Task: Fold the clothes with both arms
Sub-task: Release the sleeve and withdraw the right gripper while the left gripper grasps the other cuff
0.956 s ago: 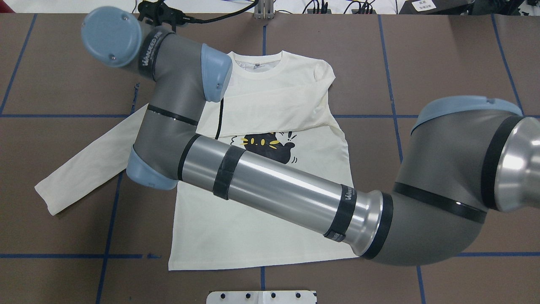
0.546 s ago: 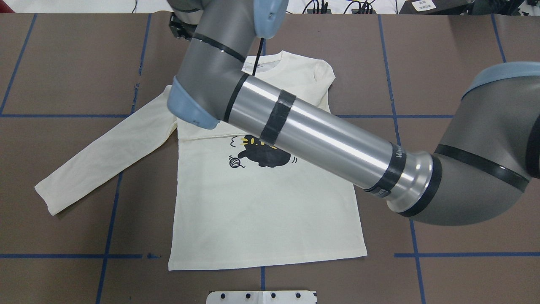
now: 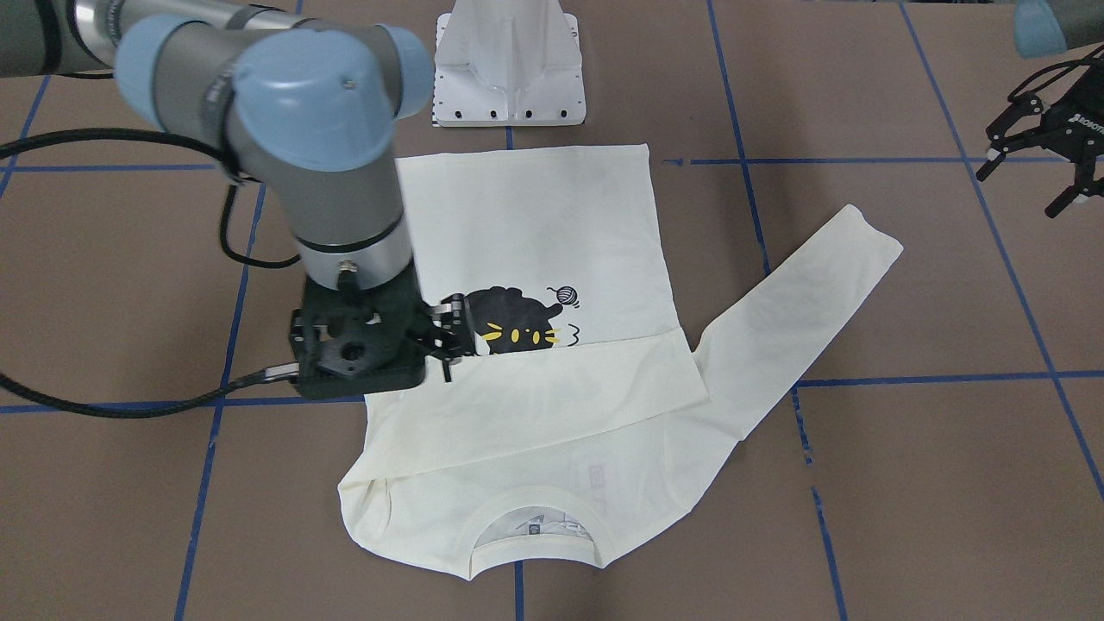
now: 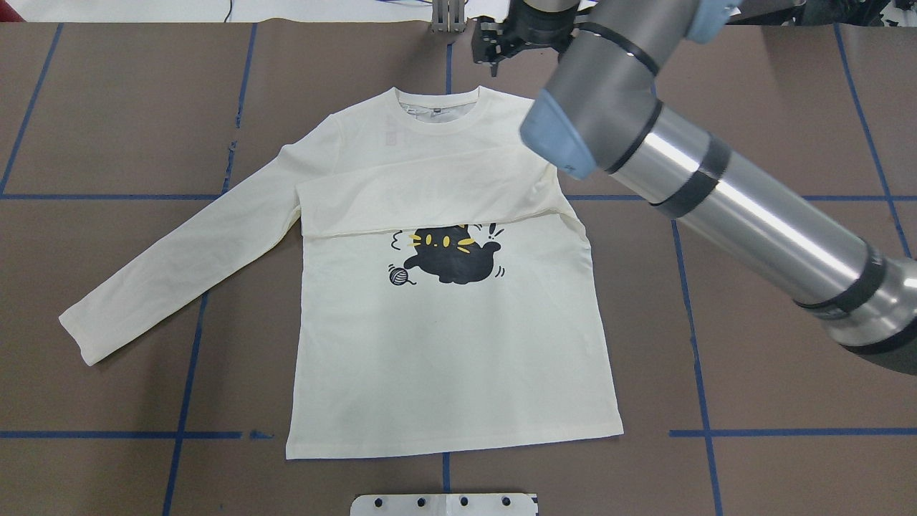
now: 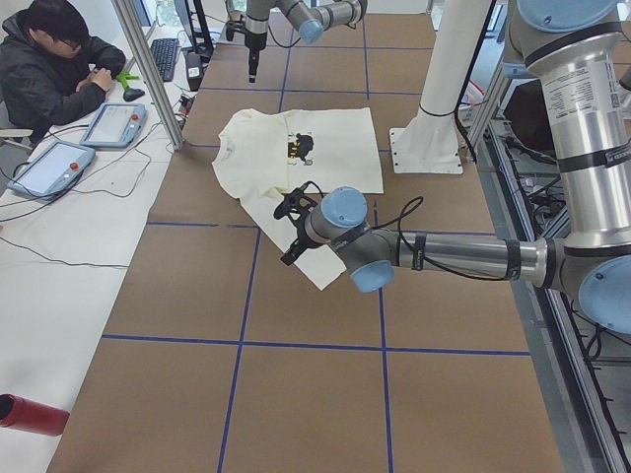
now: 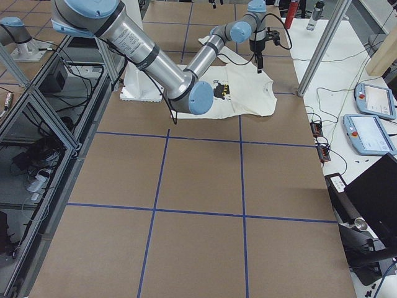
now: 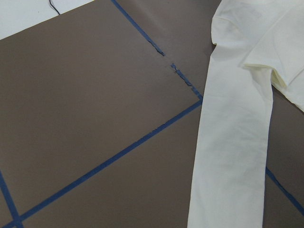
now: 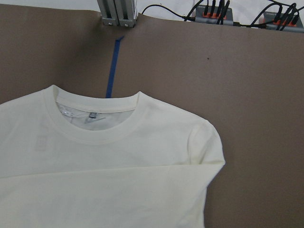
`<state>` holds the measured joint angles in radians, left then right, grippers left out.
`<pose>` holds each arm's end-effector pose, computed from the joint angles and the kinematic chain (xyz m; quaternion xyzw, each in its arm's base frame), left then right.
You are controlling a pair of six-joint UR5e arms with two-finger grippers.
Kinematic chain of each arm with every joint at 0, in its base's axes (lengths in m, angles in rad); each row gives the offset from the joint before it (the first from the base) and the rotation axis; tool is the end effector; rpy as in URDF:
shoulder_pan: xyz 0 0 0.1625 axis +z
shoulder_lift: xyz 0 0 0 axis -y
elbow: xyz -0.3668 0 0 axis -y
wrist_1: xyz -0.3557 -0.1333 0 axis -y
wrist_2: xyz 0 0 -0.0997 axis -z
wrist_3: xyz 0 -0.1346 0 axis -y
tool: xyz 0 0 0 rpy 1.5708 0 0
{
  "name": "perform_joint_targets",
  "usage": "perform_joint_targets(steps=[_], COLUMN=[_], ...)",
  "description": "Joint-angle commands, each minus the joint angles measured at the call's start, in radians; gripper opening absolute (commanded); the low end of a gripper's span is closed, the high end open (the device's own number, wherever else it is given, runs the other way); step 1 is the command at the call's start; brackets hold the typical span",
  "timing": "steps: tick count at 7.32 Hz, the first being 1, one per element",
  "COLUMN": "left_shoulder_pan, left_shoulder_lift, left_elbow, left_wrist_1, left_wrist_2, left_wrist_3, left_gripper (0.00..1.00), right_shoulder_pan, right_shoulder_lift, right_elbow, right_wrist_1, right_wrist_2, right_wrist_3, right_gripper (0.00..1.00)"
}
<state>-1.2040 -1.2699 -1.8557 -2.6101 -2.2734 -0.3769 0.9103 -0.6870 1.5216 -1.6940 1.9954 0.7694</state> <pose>0.0954 -0.3774 0.4869 0.3193 0.4466 0.1643 0.8195 -0.3545 -0.5832 0.1594 0.1276 -0.3723 -0.0234 0.9190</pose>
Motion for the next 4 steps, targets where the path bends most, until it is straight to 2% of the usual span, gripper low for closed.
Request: perform_joint_targets(steps=[1,2,3,4], left_shoulder_pan=[0.188,0.278,0.402,0.519], left_shoulder_lift=[0.065,0.070,0.072,0.070], left_elbow=[-0.005,-0.005,-0.005,-0.005], left_wrist_1=[-0.099,-0.111,-0.113,-0.110], left_wrist_2=[0.173,0.233,0.356,0.450], left_wrist_3=[-0.098,-0.170,-0.259,-0.326], left_gripper=[0.99,0.99,0.99,0.99], right_shoulder_pan=[0.138,0.185,0.235,0.278], right_shoulder_lift=[-0.252,-0.340,-0.424,-0.498], right_elbow=[0.156,0.166,0.167,0.184], right_wrist_1=[0.035,0.113,0.179,0.210], right_wrist_2=[0.155,0.208,0.276,0.302], right_wrist_3=[-0.281,-0.345,-0.411,-0.461], right_gripper=[1.00,1.00,1.00,1.00])
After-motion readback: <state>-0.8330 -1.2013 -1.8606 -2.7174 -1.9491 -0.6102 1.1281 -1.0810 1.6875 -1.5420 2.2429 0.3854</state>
